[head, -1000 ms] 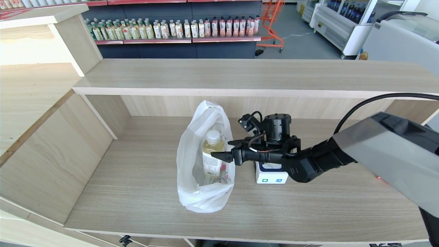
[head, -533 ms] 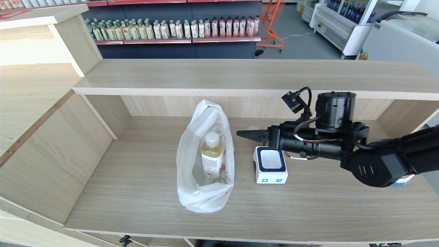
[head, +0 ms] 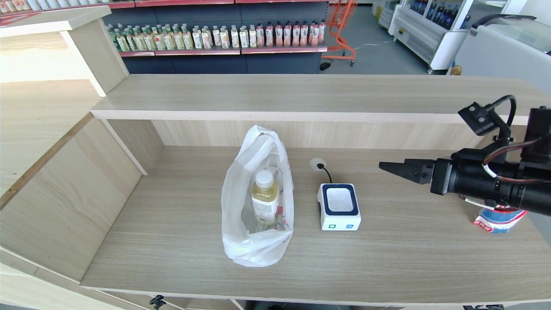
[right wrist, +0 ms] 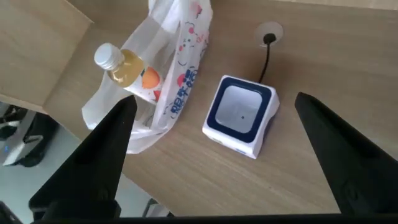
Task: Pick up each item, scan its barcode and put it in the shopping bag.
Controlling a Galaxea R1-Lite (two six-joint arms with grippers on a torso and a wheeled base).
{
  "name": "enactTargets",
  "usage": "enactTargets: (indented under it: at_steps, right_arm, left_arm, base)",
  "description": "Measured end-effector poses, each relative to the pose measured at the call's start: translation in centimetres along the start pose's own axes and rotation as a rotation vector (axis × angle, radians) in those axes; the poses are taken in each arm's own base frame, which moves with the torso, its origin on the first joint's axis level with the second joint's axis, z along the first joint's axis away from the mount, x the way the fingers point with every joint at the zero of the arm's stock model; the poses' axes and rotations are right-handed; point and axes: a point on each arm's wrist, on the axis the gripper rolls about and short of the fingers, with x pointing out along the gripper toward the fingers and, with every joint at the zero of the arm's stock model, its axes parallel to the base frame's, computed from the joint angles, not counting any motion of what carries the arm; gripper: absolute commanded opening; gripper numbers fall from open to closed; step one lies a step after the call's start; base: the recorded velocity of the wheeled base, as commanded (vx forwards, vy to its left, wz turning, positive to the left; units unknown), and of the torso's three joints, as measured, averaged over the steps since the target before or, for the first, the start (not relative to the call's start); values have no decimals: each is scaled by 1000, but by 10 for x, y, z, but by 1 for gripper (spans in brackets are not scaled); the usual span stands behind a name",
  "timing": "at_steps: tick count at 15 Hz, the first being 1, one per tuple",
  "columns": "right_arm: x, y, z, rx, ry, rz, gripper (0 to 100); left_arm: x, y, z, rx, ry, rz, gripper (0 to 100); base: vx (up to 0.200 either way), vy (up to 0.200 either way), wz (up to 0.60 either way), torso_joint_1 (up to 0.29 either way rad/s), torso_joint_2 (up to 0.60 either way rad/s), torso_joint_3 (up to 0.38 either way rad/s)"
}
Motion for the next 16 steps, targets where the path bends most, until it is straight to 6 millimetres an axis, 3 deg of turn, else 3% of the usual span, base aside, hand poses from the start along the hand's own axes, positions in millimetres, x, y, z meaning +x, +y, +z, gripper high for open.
enactTargets:
  at_steps: [2,8,16]
  right_arm:
    - [-10,-8,4,-21,-28,-99,100]
    - [-25,-12,7,-10,-33,-152,100]
    - [-33,-22,0,232,-6,-410,100]
  left_arm:
    - [0,0,0,1,0,0,100]
    - [0,0,0,1,0,0,100]
    - [0,0,0,2,0,0,100]
  base:
    - [-100,0,0,1,1,1]
    - [-167,0,0,0,2,0]
    - [0,-200,0,3,1,5]
